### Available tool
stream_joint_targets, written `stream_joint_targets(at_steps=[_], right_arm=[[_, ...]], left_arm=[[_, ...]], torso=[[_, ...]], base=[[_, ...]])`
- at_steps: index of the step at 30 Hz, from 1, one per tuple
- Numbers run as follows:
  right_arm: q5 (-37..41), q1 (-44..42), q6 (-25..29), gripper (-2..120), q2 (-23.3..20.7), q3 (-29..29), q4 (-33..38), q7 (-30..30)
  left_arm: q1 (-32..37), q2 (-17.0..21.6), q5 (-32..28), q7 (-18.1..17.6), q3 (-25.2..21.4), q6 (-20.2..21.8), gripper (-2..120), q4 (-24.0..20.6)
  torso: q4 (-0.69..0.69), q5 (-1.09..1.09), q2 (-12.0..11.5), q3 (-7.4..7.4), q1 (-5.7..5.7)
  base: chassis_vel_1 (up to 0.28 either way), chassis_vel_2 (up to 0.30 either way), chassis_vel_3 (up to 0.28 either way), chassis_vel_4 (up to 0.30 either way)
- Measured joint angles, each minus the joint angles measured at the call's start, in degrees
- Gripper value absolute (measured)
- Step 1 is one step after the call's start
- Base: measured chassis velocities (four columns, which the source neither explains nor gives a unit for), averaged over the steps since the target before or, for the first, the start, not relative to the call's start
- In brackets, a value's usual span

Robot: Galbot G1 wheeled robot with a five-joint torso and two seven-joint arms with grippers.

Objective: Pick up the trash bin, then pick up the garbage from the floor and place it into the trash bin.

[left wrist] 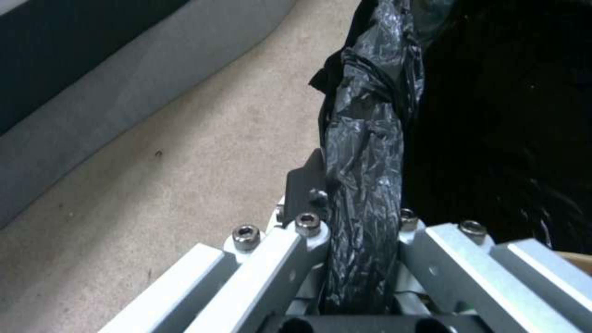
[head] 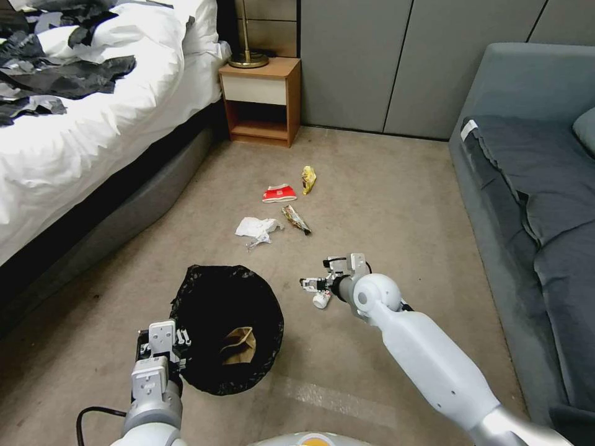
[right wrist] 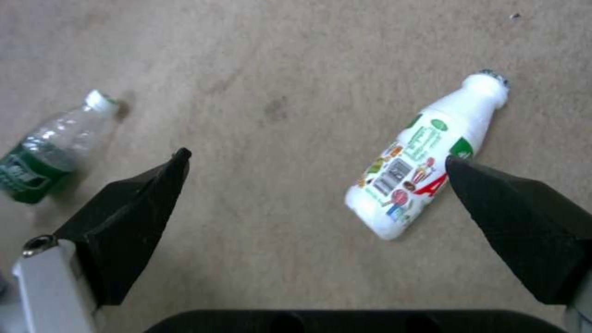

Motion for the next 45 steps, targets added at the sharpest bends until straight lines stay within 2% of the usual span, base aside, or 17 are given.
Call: stream_joint_targets(at_steps=[7, 15, 37, 39, 45], right_arm=[[-4.3, 1.1, 1.4, 100, 1.2, 1.0, -4.2, -2.5], [-5.2, 2.0, 2.3, 100, 1.7, 2.9, -6.6, -3.4], [-15.0, 6.9, 5.8, 100, 8.9, 8.2, -24.5, -6.6], [-16.4, 8.2, 7.1, 100, 10.3, 9.0, -28.4, -7.9], [-18.1, 9.2, 8.7, 100, 11.9, 9.9, -32.1, -8.9]], left_arm=[[0.0, -0.1, 0.0, 0.0, -0.1, -0.1, 3, -0.2], [0.0, -0.1, 0.2, 0.0, 0.0, -0.1, 2, -0.2], [1.0, -0.4, 1.2, 0.0, 0.3, -0.6, 2, -0.4], [1.1, -0.6, 1.6, 0.0, 0.4, -0.6, 2, -0.2], [1.2, -0.8, 2.0, 0.0, 0.5, -0.7, 2, 0.1]], torso=[[0.00, 0.01, 0.0, 0.00, 0.00], [0.00, 0.00, 0.0, 0.00, 0.00], [0.00, 0.00, 0.0, -0.01, 0.00], [0.00, 0.00, 0.0, -0.01, 0.00], [0.00, 0.01, 0.0, 0.00, 0.00]], base=[[0.000, 0.000, 0.000, 0.000], [0.000, 0.000, 0.000, 0.000], [0.000, 0.000, 0.000, 0.000], [0.000, 0.000, 0.000, 0.000], [0.000, 0.000, 0.000, 0.000]])
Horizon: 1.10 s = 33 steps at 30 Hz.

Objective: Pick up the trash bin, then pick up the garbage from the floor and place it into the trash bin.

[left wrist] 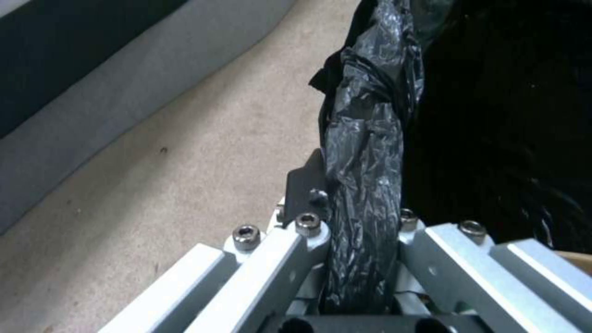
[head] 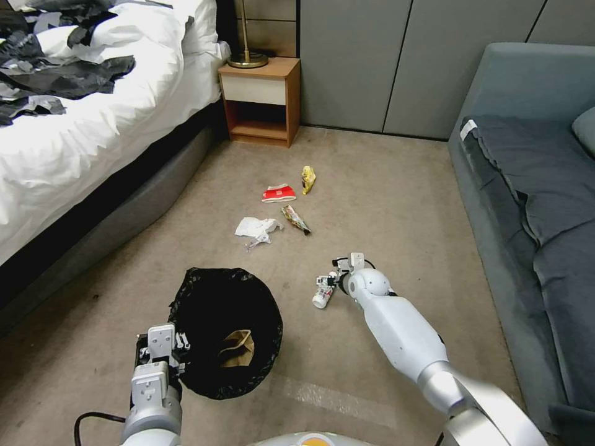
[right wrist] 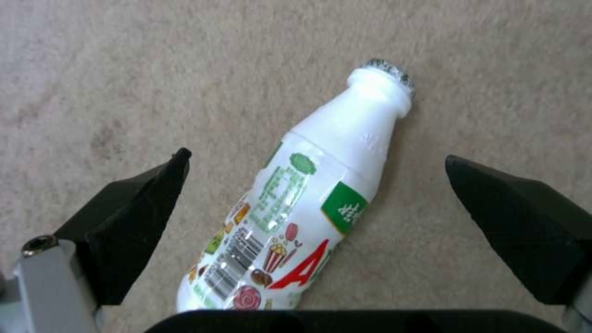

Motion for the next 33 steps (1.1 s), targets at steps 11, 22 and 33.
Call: stream_joint_targets(at_steps=[11, 22, 33], right_arm=[[-2.1, 1.4, 3.1, 100, 2.4, 1.6, -6.2, -1.4], [-3.3, 1.5, 6.7, 68, 3.2, 3.0, -9.8, -2.3], [-3.4, 1.4, 7.5, 41, 2.9, 3.5, -10.3, -2.6]], left_arm=[[0.4, -0.3, 0.5, 0.0, 0.0, -0.2, 2, 0.4], [0.7, -0.5, 1.0, 0.0, 0.3, -0.5, 2, 0.4], [0.8, -0.5, 1.1, 0.1, 0.6, -0.7, 2, 0.5]], torso=[[0.00, 0.00, 0.0, 0.00, 0.00], [-0.02, -0.02, 0.0, 0.00, -0.01], [-0.01, 0.00, 0.0, -0.01, -0.01]], base=[[0.000, 0.000, 0.000, 0.000], [0.000, 0.000, 0.000, 0.000], [0.000, 0.000, 0.000, 0.000]])
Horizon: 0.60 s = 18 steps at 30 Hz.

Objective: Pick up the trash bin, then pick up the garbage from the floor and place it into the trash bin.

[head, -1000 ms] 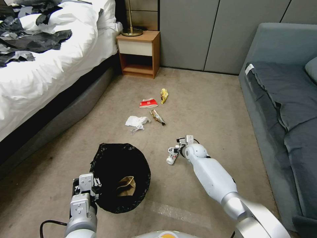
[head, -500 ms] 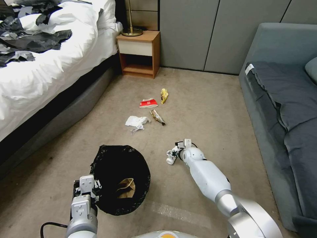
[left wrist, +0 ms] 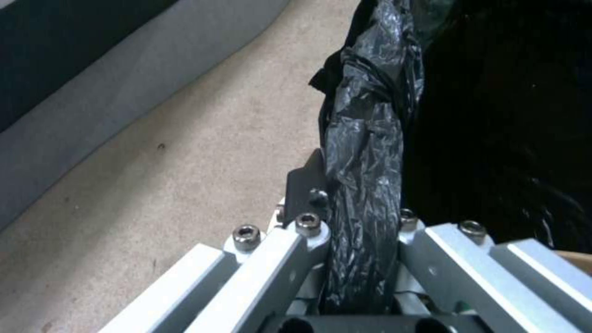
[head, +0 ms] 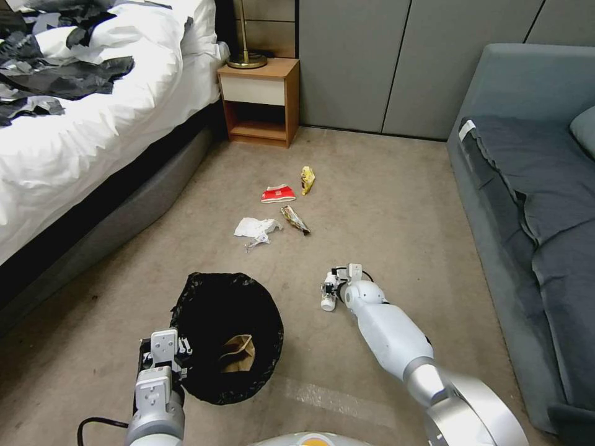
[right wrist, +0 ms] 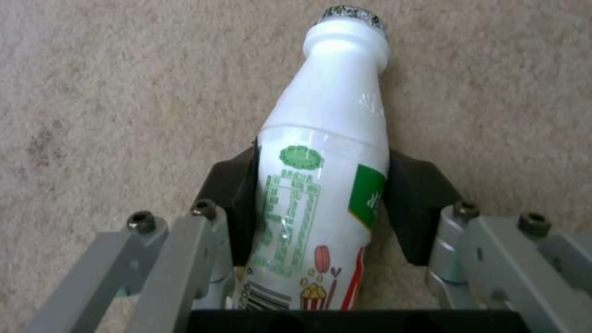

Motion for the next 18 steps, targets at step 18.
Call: stream_joint_targets(at_steps=[18], right_arm=[[1.0, -3.2, -3.4, 40, -4.3, -1.8, 13.1, 3.3]], left_arm=[[-0.5, 0.8, -1.1, 0.1, -0.6, 0.0, 2, 0.5]], torso=[[0.00, 0.00, 0.0, 0.02, 0.00]], base=[[0.000, 0.000, 0.000, 0.000]])
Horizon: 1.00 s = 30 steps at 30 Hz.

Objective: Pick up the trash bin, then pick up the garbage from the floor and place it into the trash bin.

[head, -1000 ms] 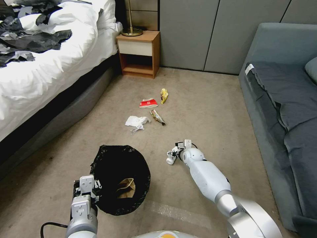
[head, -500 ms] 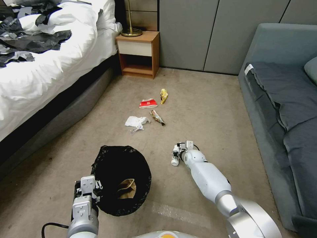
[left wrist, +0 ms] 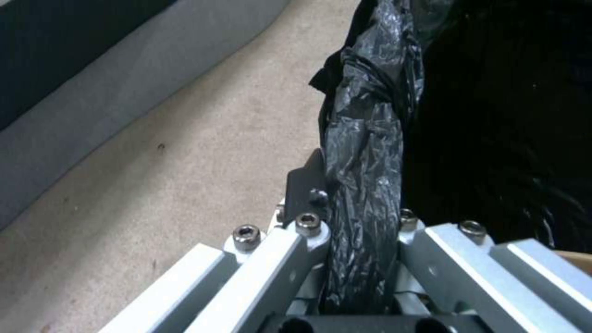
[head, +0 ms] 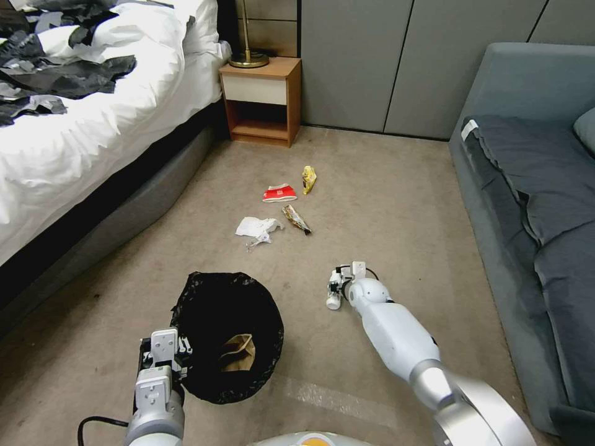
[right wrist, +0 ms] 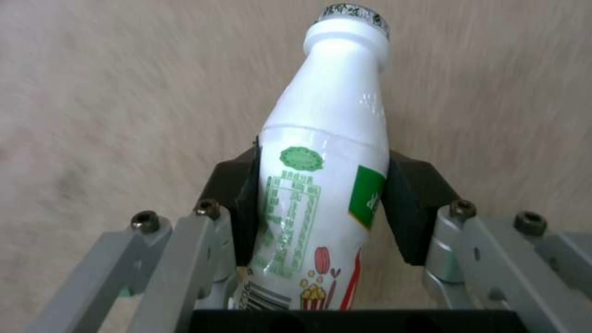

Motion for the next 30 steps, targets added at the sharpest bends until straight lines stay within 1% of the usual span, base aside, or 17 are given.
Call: stream_joint_targets(at_steps=[1, 3, 6, 7, 9, 10, 11, 14, 15, 17, 19, 22, 23, 24, 26, 27, 30], right_arm=[[0.3, -0.7, -0.2, 40, -0.9, -0.3, 2.8, 0.0], [0.3, -0.9, -0.2, 40, -1.1, -0.3, 3.5, -0.1], [0.8, -3.1, 0.6, 39, -3.7, -1.2, 11.7, -1.3], [0.8, -3.1, 0.6, 39, -3.7, -1.2, 11.7, -1.3], [0.8, -4.3, 2.7, 38, -5.4, -2.0, 16.4, -2.6], [0.9, -5.6, 5.8, 38, -7.1, -2.9, 22.2, -4.2], [0.9, -5.6, 5.8, 38, -7.1, -2.9, 22.2, -4.2], [1.0, -7.8, 13.2, 38, -10.0, -4.6, 31.7, -8.7], [1.0, -7.8, 13.2, 38, -10.0, -4.6, 31.7, -8.7], [0.3, -9.6, 19.4, 37, -12.3, -5.6, 38.3, -14.2], [-0.1, -10.0, 20.9, 37, -13.0, -5.8, 40.0, -15.7], [-3.8, -12.6, 31.9, 36, -18.2, -8.0, 50.1, -28.4], [-3.8, -12.6, 31.9, 36, -18.2, -8.0, 50.1, -28.4], [-4.7, -13.3, 34.0, 34, -21.2, -9.5, 52.8, -31.8], [-5.4, -14.5, 35.8, 33, -25.1, -12.5, 55.7, -34.4], [-5.4, -14.5, 35.8, 33, -25.1, -12.5, 55.7, -34.4], [-7.4, -16.2, 36.8, 33, -28.4, -17.0, 57.8, -36.3]], left_arm=[[-0.1, 0.1, -0.2, 0.0, -0.1, 0.0, 2, 0.1], [-0.2, 0.2, -0.3, 0.0, -0.2, 0.1, 2, 0.1], [-0.5, 0.5, -0.7, 0.0, -0.4, 0.3, 2, 0.3], [-0.5, 0.5, -0.7, 0.0, -0.4, 0.3, 2, 0.3], [-0.7, 0.6, -0.9, 0.0, -0.4, 0.4, 2, 0.4], [-0.8, 0.7, -1.1, 0.0, -0.3, 0.5, 2, 0.6], [-0.8, 0.7, -1.1, 0.0, -0.3, 0.5, 2, 0.6], [-1.1, 0.9, -1.4, 0.0, -0.1, 0.5, 2, 1.0], [-1.1, 0.9, -1.4, 0.0, -0.1, 0.5, 2, 1.0], [-1.3, 1.0, -1.6, 0.0, -0.1, 0.6, 2, 1.0], [-1.4, 1.1, -1.6, 0.0, -0.1, 0.6, 2, 1.0], [-1.5, 1.0, -1.7, 0.0, 0.2, 0.7, 2, 1.0], [-1.5, 1.0, -1.7, 0.0, 0.2, 0.7, 2, 1.0], [-1.4, 1.0, -1.6, 0.0, 0.4, 0.6, 2, 1.1], [-1.5, 0.8, -1.4, 0.0, 0.7, 0.6, 2, 1.2], [-1.5, 0.8, -1.4, 0.0, 0.7, 0.6, 2, 1.2], [-1.8, 0.6, -1.2, 0.1, 0.9, 0.6, 2, 1.4]], torso=[[0.00, 0.00, 0.0, 0.00, 0.00], [0.00, 0.00, 0.0, 0.00, 0.00], [0.01, 0.00, 0.0, 0.00, 0.00], [0.01, 0.00, 0.0, 0.00, 0.00], [-0.01, -0.01, 0.0, 0.00, 0.00], [-0.01, 0.00, 0.0, 0.00, 0.00], [-0.01, 0.00, 0.0, 0.00, 0.00], [0.01, 0.01, 0.0, 0.00, 0.00], [0.01, 0.01, 0.0, 0.00, 0.00], [0.01, -0.01, 0.0, 0.00, 0.00], [0.01, -0.01, 0.0, 0.00, 0.00], [0.01, 0.01, 0.0, -0.01, 0.00], [0.01, 0.01, 0.0, -0.01, 0.00], [0.01, 0.00, 0.0, -0.01, 0.00], [0.00, 0.01, 0.0, -0.01, 0.00], [0.00, 0.01, 0.0, -0.01, 0.00], [0.00, 0.00, 0.0, -0.01, 0.00]], base=[[0.000, 0.000, 0.000, 0.000], [0.000, 0.000, 0.000, 0.000], [0.000, 0.000, 0.000, 0.000], [0.000, 0.000, 0.000, 0.000], [0.000, 0.000, 0.000, 0.000], [0.000, 0.000, 0.000, 0.000], [0.000, 0.000, 0.000, 0.000], [0.000, 0.000, 0.000, 0.000], [0.000, 0.000, 0.000, 0.000], [0.000, 0.000, 0.000, 0.000], [0.000, 0.000, 0.000, 0.000], [0.000, 0.000, 0.000, 0.000], [0.000, 0.000, 0.000, 0.000], [0.000, 0.000, 0.000, 0.000], [0.000, 0.000, 0.000, 0.000], [0.000, 0.000, 0.000, 0.000], [0.000, 0.000, 0.000, 0.000]])
